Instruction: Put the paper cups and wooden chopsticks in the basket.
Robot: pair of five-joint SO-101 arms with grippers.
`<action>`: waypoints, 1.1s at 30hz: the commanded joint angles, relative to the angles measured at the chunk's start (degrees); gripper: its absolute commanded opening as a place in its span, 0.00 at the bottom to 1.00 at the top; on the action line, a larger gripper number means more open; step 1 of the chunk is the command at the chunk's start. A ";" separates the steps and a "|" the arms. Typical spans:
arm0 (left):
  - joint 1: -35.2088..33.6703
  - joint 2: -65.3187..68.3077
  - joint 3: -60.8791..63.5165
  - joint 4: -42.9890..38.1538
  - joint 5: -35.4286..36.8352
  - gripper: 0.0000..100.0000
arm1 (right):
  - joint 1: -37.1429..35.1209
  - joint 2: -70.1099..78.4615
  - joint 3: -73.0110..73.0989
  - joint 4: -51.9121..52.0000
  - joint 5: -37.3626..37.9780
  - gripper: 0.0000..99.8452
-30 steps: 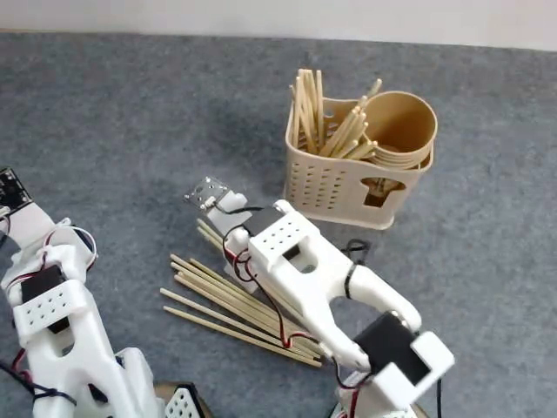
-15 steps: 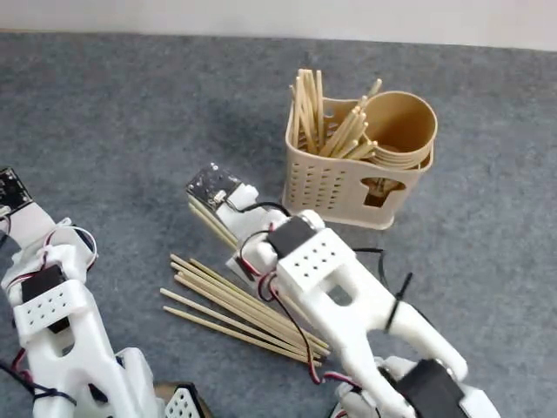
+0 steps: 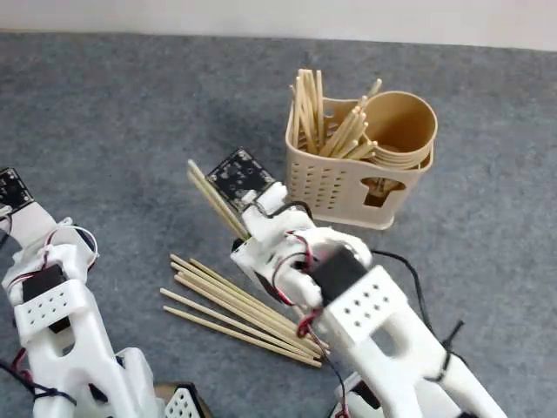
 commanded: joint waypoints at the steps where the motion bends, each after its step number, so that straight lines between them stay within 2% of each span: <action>1: 1.10 -1.01 -0.48 -0.88 -0.18 0.01 | 0.66 -5.49 -0.31 -0.31 -0.97 0.01; 15: 1.10 -1.01 -0.48 -0.97 -0.18 0.01 | 0.66 -16.57 -1.10 -1.54 -0.62 0.01; 23: 1.10 -1.01 -0.48 -0.97 -0.18 0.01 | 3.74 -22.64 -1.01 -14.55 -0.53 0.01; 33: 1.10 -1.01 -0.48 -0.97 -0.18 0.01 | 17.19 -22.73 -0.66 -34.15 -0.53 0.01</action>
